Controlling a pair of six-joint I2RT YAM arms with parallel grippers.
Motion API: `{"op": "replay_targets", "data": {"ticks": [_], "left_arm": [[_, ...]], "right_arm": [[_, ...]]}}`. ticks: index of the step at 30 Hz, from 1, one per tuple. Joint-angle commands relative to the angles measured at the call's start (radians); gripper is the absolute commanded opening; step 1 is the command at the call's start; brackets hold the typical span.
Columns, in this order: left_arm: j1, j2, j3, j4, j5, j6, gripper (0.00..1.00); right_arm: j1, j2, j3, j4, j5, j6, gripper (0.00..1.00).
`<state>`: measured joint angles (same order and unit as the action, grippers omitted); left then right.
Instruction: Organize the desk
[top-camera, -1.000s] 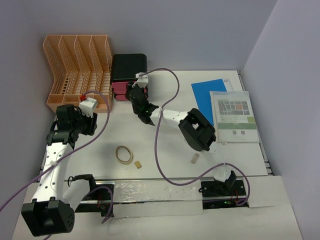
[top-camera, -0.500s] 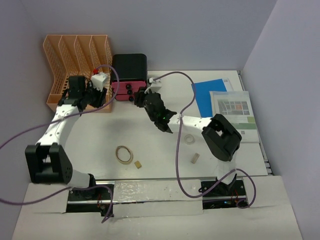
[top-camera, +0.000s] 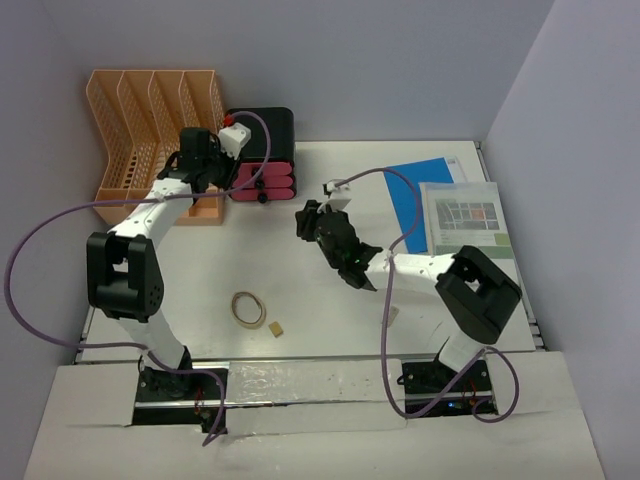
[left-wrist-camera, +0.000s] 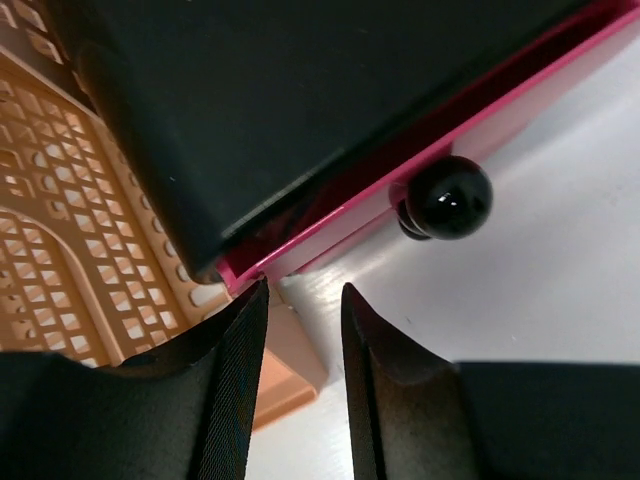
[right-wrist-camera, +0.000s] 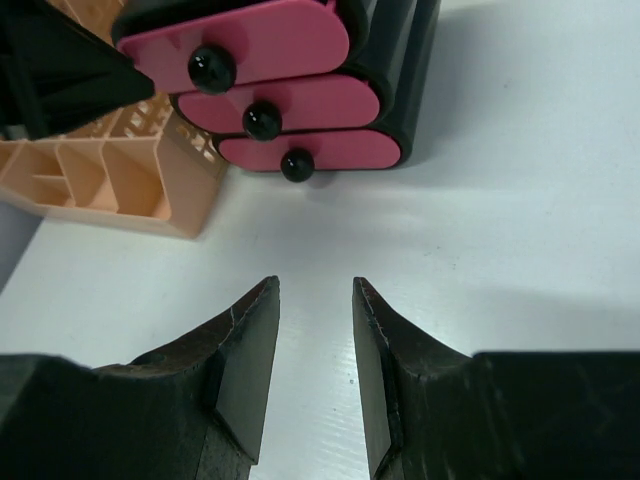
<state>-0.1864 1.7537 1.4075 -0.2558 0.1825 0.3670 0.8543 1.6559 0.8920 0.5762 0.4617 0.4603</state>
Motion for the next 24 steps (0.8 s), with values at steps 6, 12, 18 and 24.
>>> {"op": "replay_targets", "data": {"ticks": [6, 12, 18, 24], "left_arm": [[-0.012, 0.053, 0.078, 0.111, -0.091, -0.061, 0.44], [-0.016, 0.033, 0.044, 0.139, -0.079, -0.115, 0.47], [-0.048, -0.105, -0.178, 0.203, -0.009, -0.198, 0.48], [-0.125, -0.138, -0.319, 0.369, -0.091, -0.217, 0.53]], "right_arm": [[-0.004, -0.157, -0.134, 0.067, 0.088, 0.017, 0.43], [-0.004, -0.187, -0.181, 0.061, 0.107, 0.017, 0.43], [-0.005, -0.239, -0.247, 0.057, 0.131, 0.044, 0.43], [-0.006, -0.280, -0.305, 0.054, 0.170, 0.078, 0.43]]}}
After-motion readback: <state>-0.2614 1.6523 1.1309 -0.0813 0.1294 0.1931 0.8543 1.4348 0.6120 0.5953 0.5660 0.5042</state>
